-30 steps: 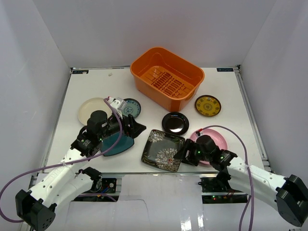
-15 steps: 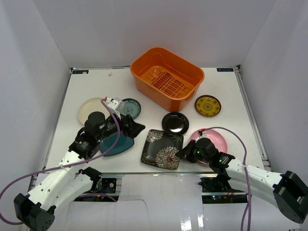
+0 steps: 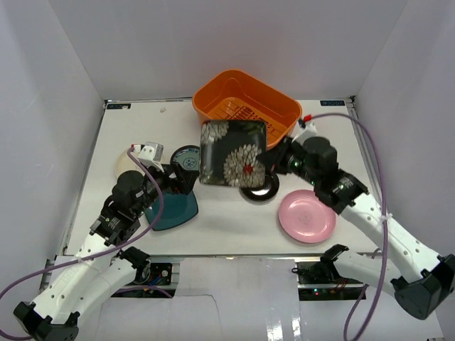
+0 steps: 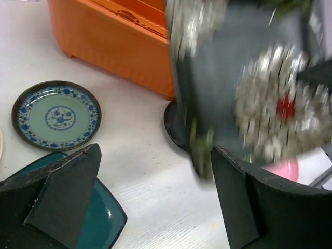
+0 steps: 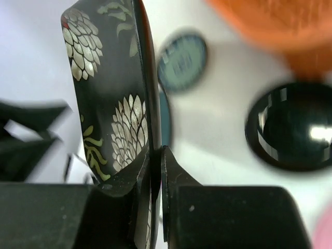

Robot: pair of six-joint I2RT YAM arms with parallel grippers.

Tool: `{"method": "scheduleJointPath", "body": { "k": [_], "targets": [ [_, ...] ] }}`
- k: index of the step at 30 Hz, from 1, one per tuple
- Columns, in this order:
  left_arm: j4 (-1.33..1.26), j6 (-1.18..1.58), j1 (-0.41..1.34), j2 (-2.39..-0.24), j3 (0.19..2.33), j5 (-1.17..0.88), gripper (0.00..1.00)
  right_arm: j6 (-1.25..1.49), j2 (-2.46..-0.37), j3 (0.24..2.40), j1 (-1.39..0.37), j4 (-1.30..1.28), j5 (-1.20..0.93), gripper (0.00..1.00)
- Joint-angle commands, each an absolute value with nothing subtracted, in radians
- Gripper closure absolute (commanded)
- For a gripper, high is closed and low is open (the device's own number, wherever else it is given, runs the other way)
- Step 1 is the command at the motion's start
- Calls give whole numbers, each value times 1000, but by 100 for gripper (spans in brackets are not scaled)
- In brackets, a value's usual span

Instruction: Place the plates into the plastic bin on the countertop

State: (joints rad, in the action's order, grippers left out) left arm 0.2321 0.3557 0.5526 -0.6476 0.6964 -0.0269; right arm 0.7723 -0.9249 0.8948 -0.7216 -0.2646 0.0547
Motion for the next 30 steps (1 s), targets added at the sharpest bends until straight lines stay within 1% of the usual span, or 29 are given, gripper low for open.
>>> {"method": "scheduleJointPath", "body": {
  "k": [1,2,3,5,6,9,11,13,17,20,25,26,27,28,29,30],
  "targets": [
    [279,367,569,-614,727,112,2,698,-1023,1075,-554,-8,-38,92],
    [279,368,571,-609,729,117,2,701,-1095,1097,-520,67,-52,92],
    [279,368,572,-604,727,117,2,722,-1135,1151,-464,86,-60,92],
    [275,371,578,-600,724,103,2,732,-1248,1201,-436,150,-48,92],
    [273,371,581,-600,723,95,2,732,-1285,1257,-428,187,15,92],
    [265,370,592,-598,718,74,2,755,-1434,1334,-419,245,127,92],
    [262,370,595,-601,718,69,2,778,-1544,1414,-420,247,178,92],
    [262,368,601,-598,716,71,2,804,-1609,1481,-419,241,233,92],
    [264,367,604,-598,716,72,2,856,-1756,1528,-422,232,323,92],
    [262,365,604,-595,715,68,2,864,-1827,1546,-429,226,357,92],
    [259,362,604,-601,716,63,2,858,-1931,1571,-449,175,345,91],
    [259,361,604,-601,715,61,2,856,-1942,1571,-456,161,351,89],
    [259,362,604,-601,715,60,2,853,-1950,1572,-459,155,356,84],
    [261,361,606,-603,715,60,2,848,-1960,1571,-465,143,363,72],
    [259,360,604,-604,716,60,2,827,-1963,1575,-468,138,373,64],
    [259,359,604,-606,715,60,2,812,-1973,1585,-471,130,380,49]
  ]
}}
